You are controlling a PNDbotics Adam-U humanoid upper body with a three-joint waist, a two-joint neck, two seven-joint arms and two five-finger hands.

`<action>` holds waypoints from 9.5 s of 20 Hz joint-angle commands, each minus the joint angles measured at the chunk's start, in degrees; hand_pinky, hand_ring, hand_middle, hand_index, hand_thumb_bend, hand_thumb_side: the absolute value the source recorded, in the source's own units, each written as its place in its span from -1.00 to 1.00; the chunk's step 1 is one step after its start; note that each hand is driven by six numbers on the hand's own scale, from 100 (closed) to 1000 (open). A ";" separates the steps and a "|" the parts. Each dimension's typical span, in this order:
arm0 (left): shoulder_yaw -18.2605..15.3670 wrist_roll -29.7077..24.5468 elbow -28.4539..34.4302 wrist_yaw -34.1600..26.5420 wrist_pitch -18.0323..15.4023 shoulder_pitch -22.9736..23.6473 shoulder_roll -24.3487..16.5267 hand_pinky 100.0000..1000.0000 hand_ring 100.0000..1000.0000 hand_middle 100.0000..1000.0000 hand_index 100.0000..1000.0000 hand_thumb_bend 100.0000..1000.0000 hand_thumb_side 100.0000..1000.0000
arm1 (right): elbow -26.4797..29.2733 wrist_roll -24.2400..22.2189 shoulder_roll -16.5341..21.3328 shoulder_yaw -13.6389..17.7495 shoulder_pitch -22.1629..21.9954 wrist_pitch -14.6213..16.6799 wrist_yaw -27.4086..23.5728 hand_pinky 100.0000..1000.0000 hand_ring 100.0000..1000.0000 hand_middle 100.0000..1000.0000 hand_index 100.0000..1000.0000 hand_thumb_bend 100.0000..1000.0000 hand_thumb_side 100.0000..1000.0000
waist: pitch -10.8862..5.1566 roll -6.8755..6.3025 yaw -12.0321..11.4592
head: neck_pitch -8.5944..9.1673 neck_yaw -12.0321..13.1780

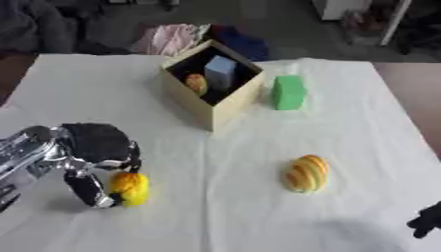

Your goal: Pick up objects on the table and place them in the box.

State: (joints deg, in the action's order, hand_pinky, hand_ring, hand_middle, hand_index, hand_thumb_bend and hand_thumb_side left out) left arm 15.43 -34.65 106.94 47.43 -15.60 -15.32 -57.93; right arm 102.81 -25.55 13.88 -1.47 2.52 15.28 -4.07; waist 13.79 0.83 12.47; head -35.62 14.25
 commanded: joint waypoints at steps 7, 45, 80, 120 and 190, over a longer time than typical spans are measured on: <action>-4.85 2.17 0.14 -2.82 2.93 -9.89 -2.38 0.21 -0.10 -0.14 0.20 -0.64 -0.44 | 0.72 -0.22 1.06 0.05 -0.18 0.20 -0.09 0.17 -0.14 -0.21 0.22 -1.00 0.02 | -1.30 -0.36 0.05 | 0.55 0.15; 2.05 23.06 -35.60 12.25 5.11 -34.54 18.96 0.85 0.84 0.92 0.98 -0.70 -0.35 | 0.37 -2.22 0.76 -1.54 -0.28 0.12 -1.48 0.18 -0.13 -0.21 0.22 -1.00 0.03 | -1.95 0.71 3.27 | 0.26 1.96; -13.74 36.49 7.65 -41.40 2.01 4.60 20.88 0.48 0.32 0.23 0.67 -1.00 -0.09 | -22.94 -12.24 22.81 -13.77 33.87 21.92 15.26 0.51 0.51 0.58 0.87 -1.00 -0.48 | -1.61 1.64 -5.93 | 0.72 -6.85; -14.84 36.68 7.65 -40.56 7.46 7.41 30.32 0.45 0.29 0.18 0.64 -1.00 -0.03 | -33.05 -17.74 11.58 -19.55 38.68 36.69 53.11 0.63 0.52 0.22 0.62 -1.00 -0.48 | -1.00 1.91 -7.84 | 1.68 -9.38; -8.54 28.14 7.65 -46.68 8.06 -2.24 35.35 0.46 0.27 0.13 0.62 -1.00 0.01 | -60.31 25.61 13.92 12.45 53.73 3.34 57.86 0.71 0.67 0.87 1.00 -1.00 -0.40 | -2.17 6.31 -29.56 | 3.41 -29.83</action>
State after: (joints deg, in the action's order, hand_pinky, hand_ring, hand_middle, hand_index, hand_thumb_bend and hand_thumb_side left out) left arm 7.49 -6.63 113.73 0.52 -7.70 -17.28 -21.68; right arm 42.77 -0.22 25.02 10.32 55.40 19.81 54.99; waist 13.51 6.82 -17.10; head -32.18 -15.88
